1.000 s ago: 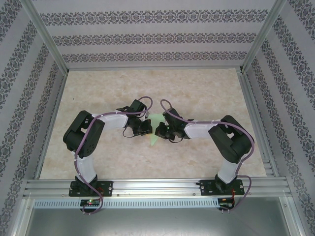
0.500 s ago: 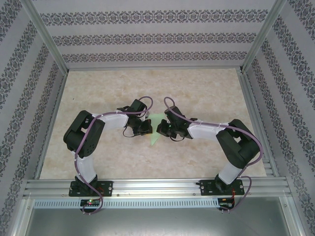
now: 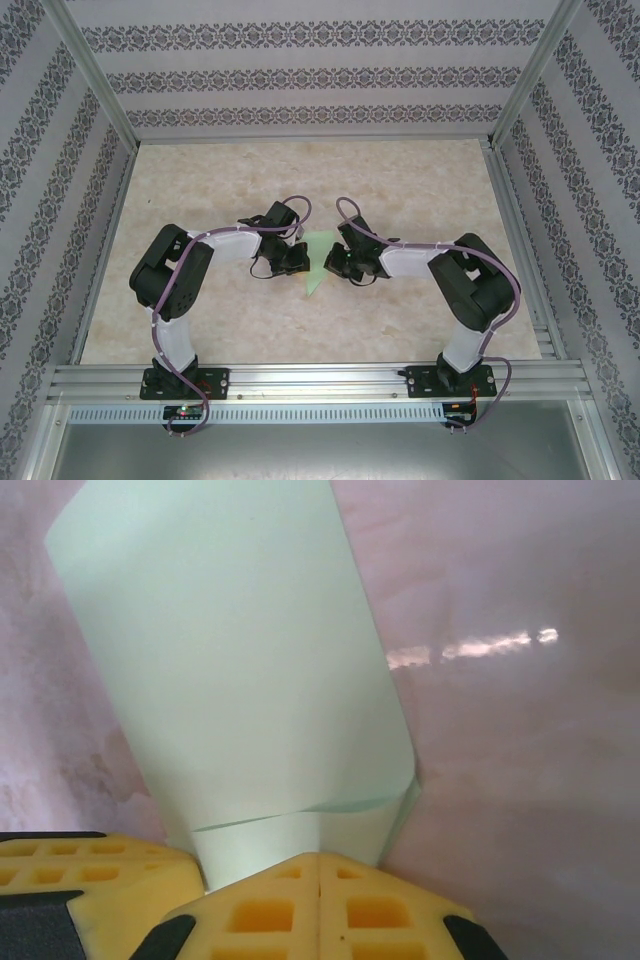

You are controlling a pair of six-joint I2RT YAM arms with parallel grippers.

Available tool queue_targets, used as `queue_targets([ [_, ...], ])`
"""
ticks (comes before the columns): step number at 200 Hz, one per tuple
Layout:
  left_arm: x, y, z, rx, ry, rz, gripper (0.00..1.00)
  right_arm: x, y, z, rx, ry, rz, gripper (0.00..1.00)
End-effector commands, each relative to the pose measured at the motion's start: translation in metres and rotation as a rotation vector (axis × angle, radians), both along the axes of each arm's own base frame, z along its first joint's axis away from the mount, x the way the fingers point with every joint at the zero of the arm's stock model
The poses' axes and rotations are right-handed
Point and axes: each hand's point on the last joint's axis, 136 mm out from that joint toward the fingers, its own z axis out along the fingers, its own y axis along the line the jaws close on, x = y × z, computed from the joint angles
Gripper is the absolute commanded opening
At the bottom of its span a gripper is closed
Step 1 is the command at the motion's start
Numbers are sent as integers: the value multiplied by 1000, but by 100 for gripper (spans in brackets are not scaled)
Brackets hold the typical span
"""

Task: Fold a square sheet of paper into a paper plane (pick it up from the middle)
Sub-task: Third fold the triangle at the center of the table.

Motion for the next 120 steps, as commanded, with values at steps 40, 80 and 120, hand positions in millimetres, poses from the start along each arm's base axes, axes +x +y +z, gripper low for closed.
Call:
queue_targets([
  [40,-10,24,-32,157,30,-3,0,23,-27,34,32,-97,-77,7],
  [80,-7,21,-30,150,26,-10,0,19,2,35,72,-86,19,7],
  [120,-8,22,-30,153,27,-15,0,21,16,17,68,-36,47,7],
])
